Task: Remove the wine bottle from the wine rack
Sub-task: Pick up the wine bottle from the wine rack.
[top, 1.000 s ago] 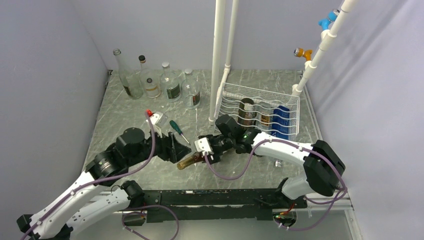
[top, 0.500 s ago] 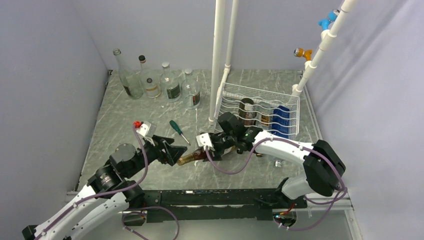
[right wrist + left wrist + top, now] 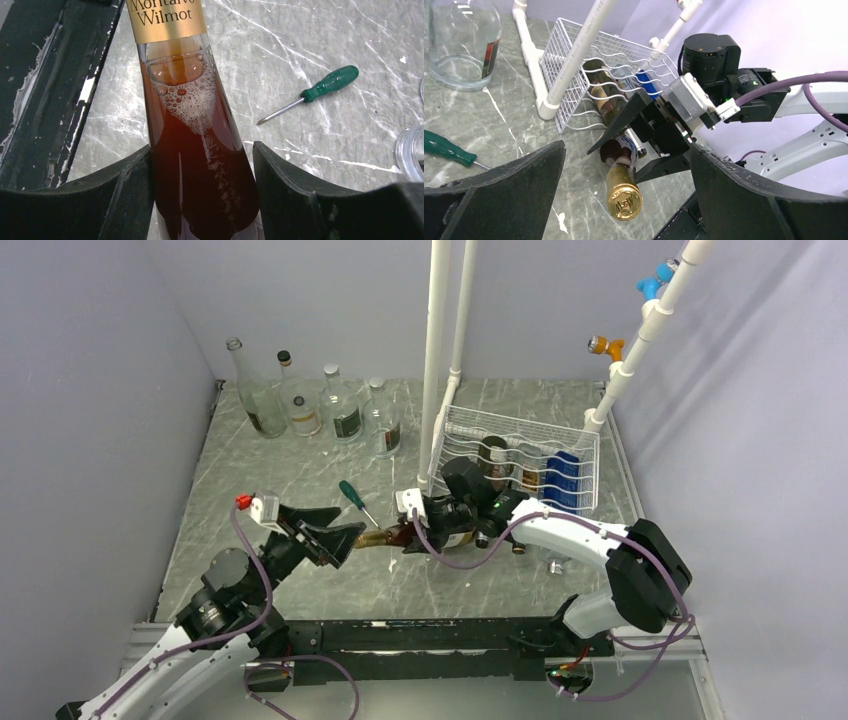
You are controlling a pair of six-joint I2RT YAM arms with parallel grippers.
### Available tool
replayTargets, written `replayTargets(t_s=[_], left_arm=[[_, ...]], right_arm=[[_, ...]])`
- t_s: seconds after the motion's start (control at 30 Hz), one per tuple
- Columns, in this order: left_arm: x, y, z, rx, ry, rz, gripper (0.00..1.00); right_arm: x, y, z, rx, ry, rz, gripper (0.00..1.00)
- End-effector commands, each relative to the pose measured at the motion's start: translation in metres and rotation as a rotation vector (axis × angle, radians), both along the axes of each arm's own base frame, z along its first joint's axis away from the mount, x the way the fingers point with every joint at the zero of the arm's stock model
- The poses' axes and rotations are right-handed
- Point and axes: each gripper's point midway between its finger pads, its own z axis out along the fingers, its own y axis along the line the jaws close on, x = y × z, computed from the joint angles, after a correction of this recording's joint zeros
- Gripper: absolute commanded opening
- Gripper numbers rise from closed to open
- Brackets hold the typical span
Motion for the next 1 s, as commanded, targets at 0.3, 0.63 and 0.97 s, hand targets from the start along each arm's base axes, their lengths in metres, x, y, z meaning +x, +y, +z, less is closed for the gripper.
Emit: replayTargets(t_s=[0.3, 0.63, 0.97], left_arm=[[0.013, -0.023, -0.003, -0.063, -0.021, -0.032, 1.00], [0.020, -0.035, -0.012, -0.100, -0.024, -0.043, 0.96], [0.035, -0.057, -0.012, -0.068, -0.048, 0.018, 0.83]], right_arm=[[0.015, 0.020, 0.060, 0.177, 0.073, -0.056, 0.05], [0.019, 0.020, 0.061, 0.200, 0.122, -0.088, 0.04], [0.020, 0.020, 0.063, 0.219, 0.153, -0.100, 0.04]])
